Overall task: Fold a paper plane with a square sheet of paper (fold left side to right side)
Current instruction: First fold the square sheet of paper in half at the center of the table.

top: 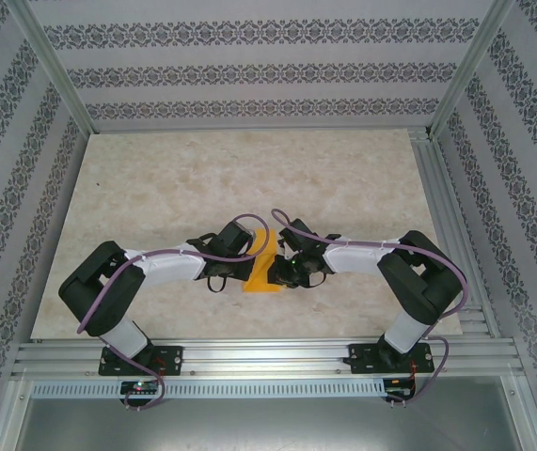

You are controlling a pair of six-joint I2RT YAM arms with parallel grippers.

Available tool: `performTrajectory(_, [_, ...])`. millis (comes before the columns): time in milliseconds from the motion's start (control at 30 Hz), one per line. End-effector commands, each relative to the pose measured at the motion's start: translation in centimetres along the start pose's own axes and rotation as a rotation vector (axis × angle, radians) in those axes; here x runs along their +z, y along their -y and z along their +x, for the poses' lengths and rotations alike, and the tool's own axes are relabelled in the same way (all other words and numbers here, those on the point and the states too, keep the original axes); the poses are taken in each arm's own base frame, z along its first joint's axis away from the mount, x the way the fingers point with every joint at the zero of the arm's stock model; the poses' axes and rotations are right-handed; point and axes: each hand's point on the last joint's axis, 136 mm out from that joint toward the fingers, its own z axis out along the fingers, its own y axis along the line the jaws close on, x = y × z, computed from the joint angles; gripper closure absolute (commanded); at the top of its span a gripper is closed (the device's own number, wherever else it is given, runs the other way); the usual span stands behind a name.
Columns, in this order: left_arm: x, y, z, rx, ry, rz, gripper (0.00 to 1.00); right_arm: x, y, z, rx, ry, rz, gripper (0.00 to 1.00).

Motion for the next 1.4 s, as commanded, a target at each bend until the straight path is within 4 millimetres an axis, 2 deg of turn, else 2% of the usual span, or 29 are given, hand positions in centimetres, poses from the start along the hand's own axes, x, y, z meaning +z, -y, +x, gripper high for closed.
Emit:
performTrajectory(0, [0.2, -0.4, -0.7, 0.006, 0.016, -0.011, 0.93, 0.9, 2.0, 0.9, 0.004, -0.029, 0.086, 0.81])
performTrajectory(133, [0.5, -0.6, -0.2, 0.004, 0.001, -0.013, 0.93, 0.8, 1.7, 0.8, -0.007, -0.023, 0.078, 0.8])
performTrajectory(200, [0.7, -0.7, 0.0, 0.003, -0.006, -0.014, 0.93, 0.5, 1.1, 0.6, -0.018, -0.01, 0.059, 0.76])
performTrajectory(367, [1.1, -0.7, 0.6, -0.002, -0.024, -0.008, 0.93, -1.4, -1.1, -0.6, -0.038, 0.057, -0.024, 0.73])
performTrajectory(567, [1.1, -0.8, 0.7, -0.002, -0.028, -0.01, 0.93, -3.0, -2.0, -2.2, 0.034, 0.138, -0.116, 0.74])
performTrajectory(667, [1.1, -0.8, 0.7, -0.001, -0.029, -0.01, 0.93, -3.1, -3.2, -3.2, 0.064, 0.17, -0.172, 0.76])
performTrajectory(900, [1.1, -0.8, 0.8, -0.004, -0.029, -0.007, 0.93, -2.8, -4.3, -5.6, 0.138, 0.232, -0.213, 0.81])
performTrajectory(1100, [1.0, -0.8, 0.8, -0.004, -0.027, -0.006, 0.93, -1.6, -4.5, -6.3, 0.165, 0.216, -0.216, 0.82])
performTrajectory(1367, [0.9, -0.8, 0.7, -0.002, -0.025, -0.009, 0.93, -1.7, -5.0, -6.5, 0.154, 0.22, -0.223, 0.82])
